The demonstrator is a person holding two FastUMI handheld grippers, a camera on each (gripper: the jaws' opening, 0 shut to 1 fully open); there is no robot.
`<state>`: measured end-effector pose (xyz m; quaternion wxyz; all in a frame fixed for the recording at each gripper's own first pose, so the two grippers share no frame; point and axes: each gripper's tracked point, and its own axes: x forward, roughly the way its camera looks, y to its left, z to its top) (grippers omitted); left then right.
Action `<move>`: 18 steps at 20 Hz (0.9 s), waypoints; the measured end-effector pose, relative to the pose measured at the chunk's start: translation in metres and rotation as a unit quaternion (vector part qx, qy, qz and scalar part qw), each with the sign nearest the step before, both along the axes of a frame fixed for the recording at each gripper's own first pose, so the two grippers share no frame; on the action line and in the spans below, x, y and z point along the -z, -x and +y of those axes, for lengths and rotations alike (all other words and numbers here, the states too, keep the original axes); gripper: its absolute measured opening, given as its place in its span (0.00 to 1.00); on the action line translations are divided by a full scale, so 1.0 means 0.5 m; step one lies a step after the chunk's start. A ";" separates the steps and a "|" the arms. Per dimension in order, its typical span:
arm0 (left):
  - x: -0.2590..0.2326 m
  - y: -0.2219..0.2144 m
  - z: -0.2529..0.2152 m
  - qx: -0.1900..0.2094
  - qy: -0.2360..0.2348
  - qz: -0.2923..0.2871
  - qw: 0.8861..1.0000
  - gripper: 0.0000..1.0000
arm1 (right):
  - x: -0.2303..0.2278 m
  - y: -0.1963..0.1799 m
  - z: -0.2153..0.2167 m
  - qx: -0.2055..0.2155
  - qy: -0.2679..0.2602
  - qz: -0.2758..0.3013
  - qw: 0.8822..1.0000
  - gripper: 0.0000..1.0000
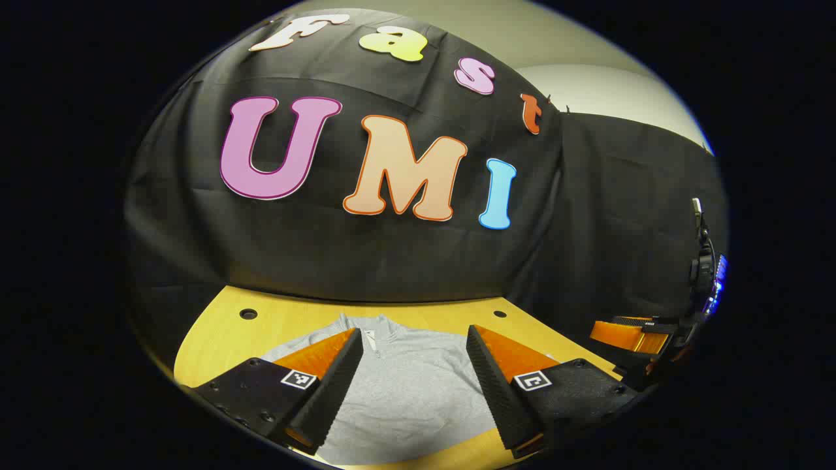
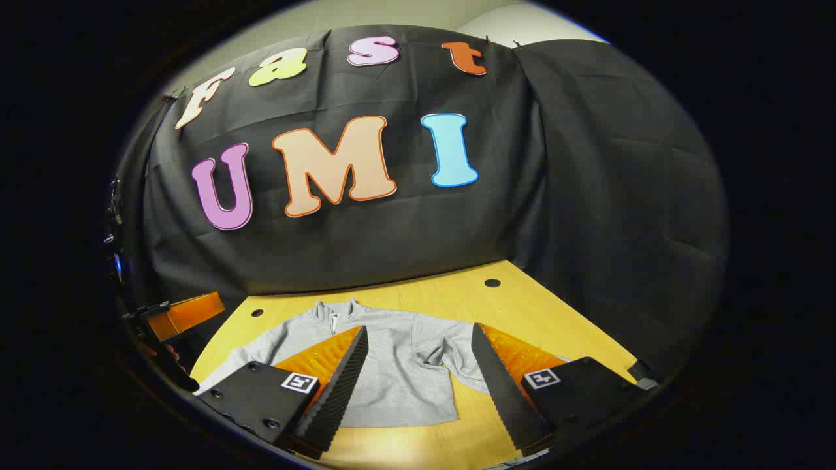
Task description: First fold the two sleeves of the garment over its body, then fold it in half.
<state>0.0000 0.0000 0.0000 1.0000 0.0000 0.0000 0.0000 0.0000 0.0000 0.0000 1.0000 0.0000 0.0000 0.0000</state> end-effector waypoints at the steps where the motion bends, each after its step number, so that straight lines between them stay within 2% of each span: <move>1: 0.001 0.000 0.000 0.001 0.002 0.001 1.000 0.93 | 0.001 0.000 -0.002 0.001 0.002 0.001 1.000 0.98; 7: 0.004 0.005 0.004 -0.018 0.013 0.006 1.000 0.94 | 0.011 -0.002 0.003 -0.006 0.010 0.007 1.000 0.96; 12: -0.002 0.020 0.027 -0.052 0.015 0.004 0.999 0.93 | 0.015 -0.012 0.005 -0.015 0.011 0.011 1.000 0.95; 13: -0.003 0.026 0.033 -0.059 0.014 0.003 0.998 0.93 | 0.011 -0.012 0.004 -0.015 0.012 0.009 1.000 0.98; 18: 0.016 0.075 0.058 -0.094 0.003 0.001 0.996 0.94 | 0.021 -0.025 -0.012 -0.016 0.015 0.011 1.000 0.96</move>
